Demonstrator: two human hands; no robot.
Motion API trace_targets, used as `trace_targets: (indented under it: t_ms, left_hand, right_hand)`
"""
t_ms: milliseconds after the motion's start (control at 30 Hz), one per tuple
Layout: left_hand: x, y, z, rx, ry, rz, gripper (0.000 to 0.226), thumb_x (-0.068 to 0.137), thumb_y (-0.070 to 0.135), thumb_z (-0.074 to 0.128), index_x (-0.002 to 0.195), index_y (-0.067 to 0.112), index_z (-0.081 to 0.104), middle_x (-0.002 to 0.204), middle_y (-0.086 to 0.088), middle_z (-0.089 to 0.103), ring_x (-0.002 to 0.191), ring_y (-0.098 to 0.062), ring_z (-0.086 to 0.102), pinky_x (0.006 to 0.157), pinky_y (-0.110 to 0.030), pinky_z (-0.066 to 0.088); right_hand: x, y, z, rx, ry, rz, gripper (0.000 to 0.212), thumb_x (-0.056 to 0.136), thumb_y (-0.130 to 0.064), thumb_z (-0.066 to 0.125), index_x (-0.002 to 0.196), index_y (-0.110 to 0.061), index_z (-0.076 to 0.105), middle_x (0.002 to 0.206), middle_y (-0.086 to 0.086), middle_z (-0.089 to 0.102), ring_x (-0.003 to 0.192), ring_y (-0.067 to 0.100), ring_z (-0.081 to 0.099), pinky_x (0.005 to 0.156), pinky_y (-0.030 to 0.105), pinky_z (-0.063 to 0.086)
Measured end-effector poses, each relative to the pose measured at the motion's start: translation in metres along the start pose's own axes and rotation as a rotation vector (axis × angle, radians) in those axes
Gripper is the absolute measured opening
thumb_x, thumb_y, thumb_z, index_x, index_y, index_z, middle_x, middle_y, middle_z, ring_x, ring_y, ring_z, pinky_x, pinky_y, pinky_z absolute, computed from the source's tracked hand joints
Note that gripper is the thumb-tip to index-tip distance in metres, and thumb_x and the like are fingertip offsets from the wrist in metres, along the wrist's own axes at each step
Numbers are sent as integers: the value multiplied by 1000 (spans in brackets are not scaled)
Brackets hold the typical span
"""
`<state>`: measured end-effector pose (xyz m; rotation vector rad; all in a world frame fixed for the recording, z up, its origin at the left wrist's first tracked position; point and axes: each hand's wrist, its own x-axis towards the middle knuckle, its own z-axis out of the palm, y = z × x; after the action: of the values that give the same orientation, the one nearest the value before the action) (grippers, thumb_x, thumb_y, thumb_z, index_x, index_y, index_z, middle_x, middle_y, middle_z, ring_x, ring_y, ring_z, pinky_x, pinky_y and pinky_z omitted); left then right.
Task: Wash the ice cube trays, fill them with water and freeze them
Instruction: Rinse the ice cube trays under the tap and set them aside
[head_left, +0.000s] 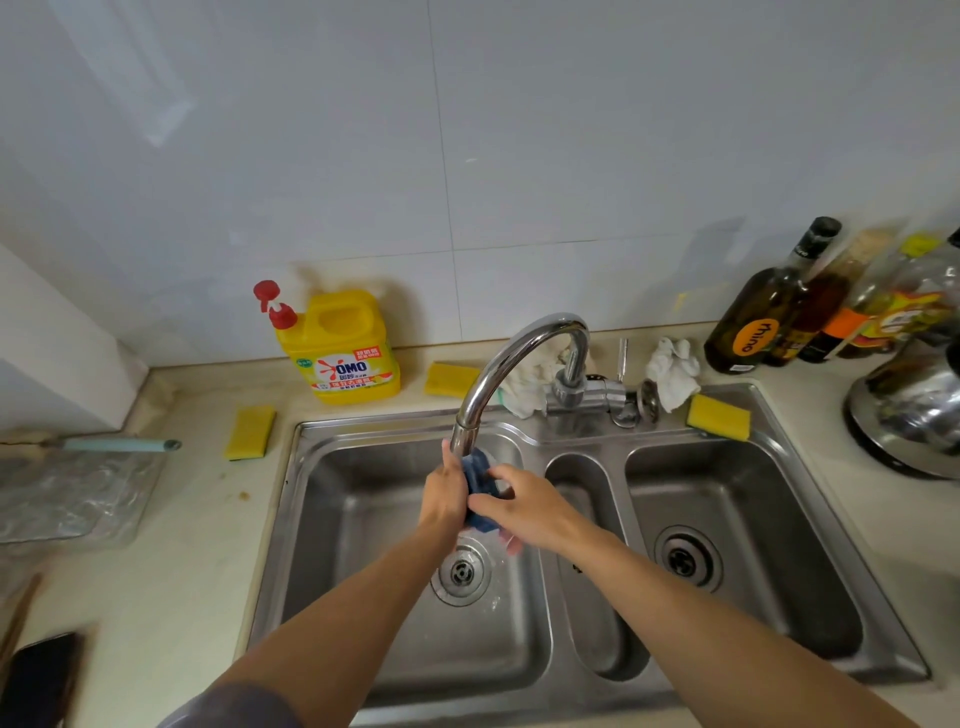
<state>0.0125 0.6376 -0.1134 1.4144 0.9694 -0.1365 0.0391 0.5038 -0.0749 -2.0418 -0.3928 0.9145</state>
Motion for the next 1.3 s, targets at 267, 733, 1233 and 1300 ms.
trace_targets:
  t_ms: [267, 733, 1233, 1300]
  left_hand:
    - [-2, 10, -4, 196, 109, 112, 63, 104, 57, 31, 100, 7, 70, 96, -19, 72, 91, -35, 69, 89, -48, 58]
    - [22, 13, -21, 351, -71, 166, 69, 99, 68, 31, 75, 11, 64, 72, -8, 64, 65, -20, 57, 68, -33, 48]
    - [34, 1, -34, -117, -334, -198, 52, 101, 60, 41, 103, 15, 66, 76, -1, 74, 71, -20, 68, 68, -33, 55]
    - [32, 1, -28, -148, -368, -209, 58, 101, 61, 38, 110, 11, 64, 84, -7, 74, 73, -24, 70, 65, -34, 56]
  right_hand:
    - [6, 3, -8, 31, -73, -33, 45, 88, -49, 64, 126, -30, 51, 93, 4, 73, 69, 19, 74, 60, 28, 62]
    - [7, 1, -10, 127, -10, 81, 54, 82, -52, 63, 130, -29, 54, 98, 3, 71, 60, 14, 66, 54, 27, 55]
    - [-26, 37, -15, -113, 251, 297, 54, 84, -48, 70, 131, -29, 51, 127, -3, 61, 92, 7, 58, 70, 21, 48]
    - [-34, 40, -18, -105, 251, 329, 56, 83, -39, 73, 132, -26, 50, 121, -1, 61, 95, 11, 62, 75, 27, 54]
